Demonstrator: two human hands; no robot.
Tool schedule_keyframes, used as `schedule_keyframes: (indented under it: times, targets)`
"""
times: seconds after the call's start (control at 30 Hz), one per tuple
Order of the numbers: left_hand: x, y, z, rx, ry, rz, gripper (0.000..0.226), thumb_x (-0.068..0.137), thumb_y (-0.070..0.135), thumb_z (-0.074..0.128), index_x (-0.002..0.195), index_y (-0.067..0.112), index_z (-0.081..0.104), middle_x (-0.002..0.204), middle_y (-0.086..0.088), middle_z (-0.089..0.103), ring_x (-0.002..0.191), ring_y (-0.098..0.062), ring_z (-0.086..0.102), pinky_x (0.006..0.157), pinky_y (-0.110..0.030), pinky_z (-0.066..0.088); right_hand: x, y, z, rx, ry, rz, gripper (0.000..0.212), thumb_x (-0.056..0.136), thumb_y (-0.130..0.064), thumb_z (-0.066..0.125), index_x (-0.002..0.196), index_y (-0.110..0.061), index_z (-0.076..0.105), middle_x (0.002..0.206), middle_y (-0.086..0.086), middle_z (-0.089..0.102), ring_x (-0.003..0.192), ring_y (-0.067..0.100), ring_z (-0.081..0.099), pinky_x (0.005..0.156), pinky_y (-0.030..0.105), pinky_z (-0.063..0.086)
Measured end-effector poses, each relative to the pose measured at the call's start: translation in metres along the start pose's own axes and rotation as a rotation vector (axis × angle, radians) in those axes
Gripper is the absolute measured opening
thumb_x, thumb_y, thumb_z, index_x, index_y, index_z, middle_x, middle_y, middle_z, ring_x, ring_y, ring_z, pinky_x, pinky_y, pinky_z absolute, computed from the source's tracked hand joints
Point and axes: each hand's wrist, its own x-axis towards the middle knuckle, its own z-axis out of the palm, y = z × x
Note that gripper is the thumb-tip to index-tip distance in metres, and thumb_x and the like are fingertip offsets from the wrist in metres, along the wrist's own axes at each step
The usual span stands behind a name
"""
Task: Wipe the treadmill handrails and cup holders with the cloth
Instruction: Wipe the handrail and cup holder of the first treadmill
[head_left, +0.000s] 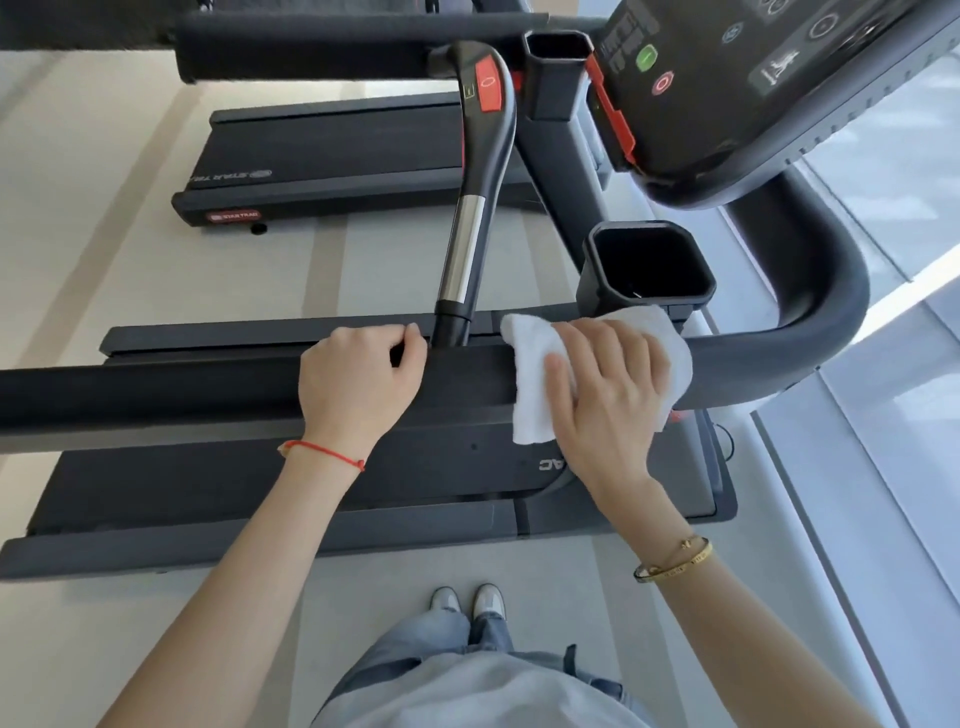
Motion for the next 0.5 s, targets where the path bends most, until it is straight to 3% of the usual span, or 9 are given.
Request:
schedule_keyframes:
  times: [0.13,0.23,0.4,0.5]
  targets:
    - [0.000,0.001,-0.002,-0.042,-0.010,0.015,0.046,0.099,0.030,0.047,0.059,0.012,0.061,0.044,-0.002,0.049,0.043,-0.023,0.047,0.045,-0.029,0.041,-0.008,-0.017,0.005,0.041,-0.099,-0.119,0.046,0.100,-0.048,0.039,0.129,-0.019,0.058,0.129,0.002,0.057,0.123,0.029,0.048,0.107,0.044,0.028]
    - [-0.001,0.007,-0.005,-0.084,0.019,0.043,0.043,0.100,0.029,0.044,0.072,0.010,0.070,0.054,-0.003,0.059,0.048,-0.023,0.052,0.050,-0.034,0.047,-0.009,-0.006,0.004,0.051,-0.111,-0.150,0.044,0.102,-0.046,0.036,0.132,-0.019,0.055,0.133,0.003,0.055,0.126,0.029,0.047,0.110,0.042,0.027]
    - [0.006,0.036,-0.006,-0.212,0.017,0.184,0.039,0.100,0.030,0.040,0.085,0.013,0.071,0.075,-0.001,0.070,0.069,-0.018,0.063,0.066,-0.033,0.053,-0.016,0.026,-0.005,0.033,-0.028,0.122,0.041,0.104,-0.037,0.030,0.129,-0.016,0.054,0.135,0.004,0.052,0.130,0.027,0.041,0.116,0.042,0.023]
    - [0.012,0.052,0.003,-0.247,-0.020,0.219,0.031,0.100,0.027,0.045,0.088,0.014,0.070,0.075,0.000,0.068,0.071,-0.017,0.061,0.065,-0.033,0.053,-0.014,0.052,-0.015,0.039,-0.008,0.282,0.038,0.104,-0.033,0.028,0.127,-0.015,0.052,0.134,0.004,0.049,0.130,0.026,0.039,0.114,0.046,0.025]
